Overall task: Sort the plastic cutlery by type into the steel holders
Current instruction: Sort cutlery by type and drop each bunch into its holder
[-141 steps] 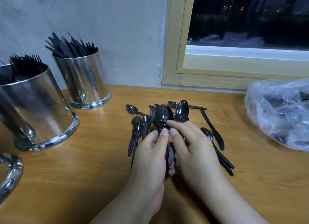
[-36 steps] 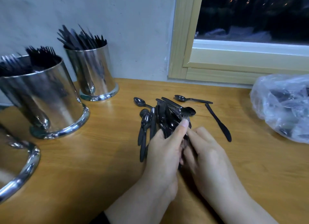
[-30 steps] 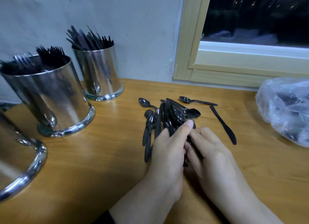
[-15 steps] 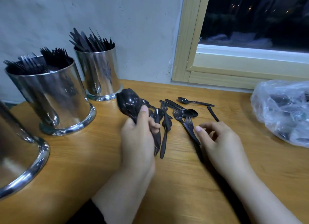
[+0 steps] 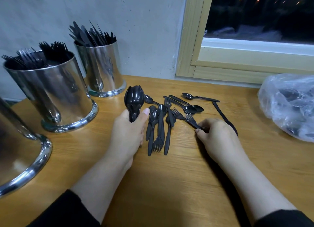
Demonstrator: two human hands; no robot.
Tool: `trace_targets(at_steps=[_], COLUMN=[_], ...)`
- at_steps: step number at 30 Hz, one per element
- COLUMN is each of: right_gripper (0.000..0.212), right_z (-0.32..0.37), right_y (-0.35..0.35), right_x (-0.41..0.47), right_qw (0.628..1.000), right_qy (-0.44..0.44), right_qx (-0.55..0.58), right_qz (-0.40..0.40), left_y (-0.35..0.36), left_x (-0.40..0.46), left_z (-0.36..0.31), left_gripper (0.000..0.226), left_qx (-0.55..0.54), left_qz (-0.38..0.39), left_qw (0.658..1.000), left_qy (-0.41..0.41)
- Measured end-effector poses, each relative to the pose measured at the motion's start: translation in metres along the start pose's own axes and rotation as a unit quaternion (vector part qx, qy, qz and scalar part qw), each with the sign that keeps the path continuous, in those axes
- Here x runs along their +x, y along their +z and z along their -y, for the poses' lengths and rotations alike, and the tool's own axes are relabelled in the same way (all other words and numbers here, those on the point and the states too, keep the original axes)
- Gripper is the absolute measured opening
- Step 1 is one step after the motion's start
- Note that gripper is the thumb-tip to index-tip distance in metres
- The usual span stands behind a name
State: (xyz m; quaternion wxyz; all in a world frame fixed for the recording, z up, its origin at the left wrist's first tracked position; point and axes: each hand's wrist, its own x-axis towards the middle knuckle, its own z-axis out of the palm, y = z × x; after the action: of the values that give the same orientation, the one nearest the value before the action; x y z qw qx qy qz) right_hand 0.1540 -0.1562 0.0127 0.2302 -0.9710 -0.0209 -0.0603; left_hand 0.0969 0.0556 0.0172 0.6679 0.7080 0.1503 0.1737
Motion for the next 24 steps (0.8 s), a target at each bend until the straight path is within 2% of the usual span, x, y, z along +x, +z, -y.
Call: trace_targets(at_steps=[9,17,22,24], right_gripper=[0.025,0.018,0.007,0.016], right_z=[-0.001,-0.007,-0.007,0.001], right_y=[-0.011,-0.021,-0.017,-0.014], right_x=[-0.002,-0.003,-0.006,-0.011], right_qw=[0.999,1.000,0.996,0.989], right_qy=[0.006,-0.005,-0.031,-0.068], right_qx=[-0.031,-0.009,0.078,0.123], right_qz=[0.018,-0.002,-0.035,-0.048], left_y=[-0.003,-0.001,0.001,0.003], left_x=[0.003,0.000,-0.004,-0.006], left_z=[0.000,0.000,-0.003,-0.003], left_gripper=[0.018,0.031,0.031,0.028], left_qx=[-0.076,-0.083,-0.097,-0.105], left_qz=[-0.010,-0.001,0.024,0.038], left_qw=[0.997,0.996,0.994,0.993], left_qy=[-0.025,-0.043,-0.041,-0.038])
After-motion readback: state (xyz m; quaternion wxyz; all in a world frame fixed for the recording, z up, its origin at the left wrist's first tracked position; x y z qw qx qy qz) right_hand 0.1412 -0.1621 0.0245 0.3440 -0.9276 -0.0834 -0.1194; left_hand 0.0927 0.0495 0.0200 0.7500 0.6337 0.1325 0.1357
